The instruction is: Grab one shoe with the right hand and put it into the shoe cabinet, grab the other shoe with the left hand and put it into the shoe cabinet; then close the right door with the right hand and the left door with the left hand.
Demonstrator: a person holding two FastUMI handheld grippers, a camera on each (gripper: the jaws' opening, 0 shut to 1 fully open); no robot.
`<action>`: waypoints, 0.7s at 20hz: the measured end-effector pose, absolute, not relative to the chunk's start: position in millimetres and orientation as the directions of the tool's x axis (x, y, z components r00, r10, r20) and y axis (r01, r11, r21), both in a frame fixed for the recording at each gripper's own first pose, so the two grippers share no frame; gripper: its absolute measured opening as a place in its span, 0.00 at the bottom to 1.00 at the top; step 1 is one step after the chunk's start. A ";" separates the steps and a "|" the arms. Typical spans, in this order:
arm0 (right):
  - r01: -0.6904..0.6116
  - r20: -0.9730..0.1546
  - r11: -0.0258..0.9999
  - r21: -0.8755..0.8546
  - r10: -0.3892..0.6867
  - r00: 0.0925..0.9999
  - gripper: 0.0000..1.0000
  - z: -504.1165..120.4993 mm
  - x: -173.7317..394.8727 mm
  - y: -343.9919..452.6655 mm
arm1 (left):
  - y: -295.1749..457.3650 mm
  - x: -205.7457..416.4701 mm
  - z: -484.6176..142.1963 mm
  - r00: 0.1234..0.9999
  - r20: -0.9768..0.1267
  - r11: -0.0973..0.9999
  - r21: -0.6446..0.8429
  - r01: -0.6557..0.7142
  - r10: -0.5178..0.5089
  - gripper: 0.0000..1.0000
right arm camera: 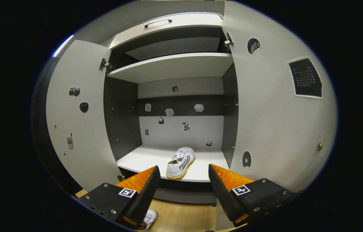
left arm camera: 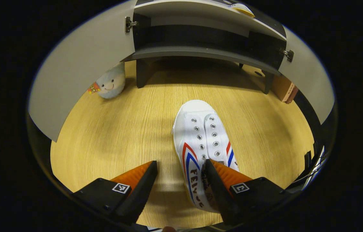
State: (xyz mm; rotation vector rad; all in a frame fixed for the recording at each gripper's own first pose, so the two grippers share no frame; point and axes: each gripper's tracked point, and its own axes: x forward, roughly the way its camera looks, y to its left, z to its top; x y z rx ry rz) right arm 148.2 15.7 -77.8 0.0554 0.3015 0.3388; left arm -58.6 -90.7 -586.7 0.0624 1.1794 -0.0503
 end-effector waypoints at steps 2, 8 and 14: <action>-0.309 -0.277 0.947 0.093 0.322 0.905 0.92 -75.9 148.4 10.6 | -91.8 -58.9 -588.2 0.373 -0.928 0.996 0.032 0.081 0.000 0.98; -0.343 -0.287 0.934 0.101 0.358 0.889 0.93 -76.9 137.9 18.5 | -108.7 -62.5 -594.5 0.289 -0.957 0.999 -0.035 0.021 -0.039 0.51; -0.369 -0.276 0.923 0.108 0.385 0.881 0.92 -71.5 126.9 25.0 | -99.9 -54.5 -586.6 0.329 -0.944 0.999 0.009 -0.039 0.022 0.07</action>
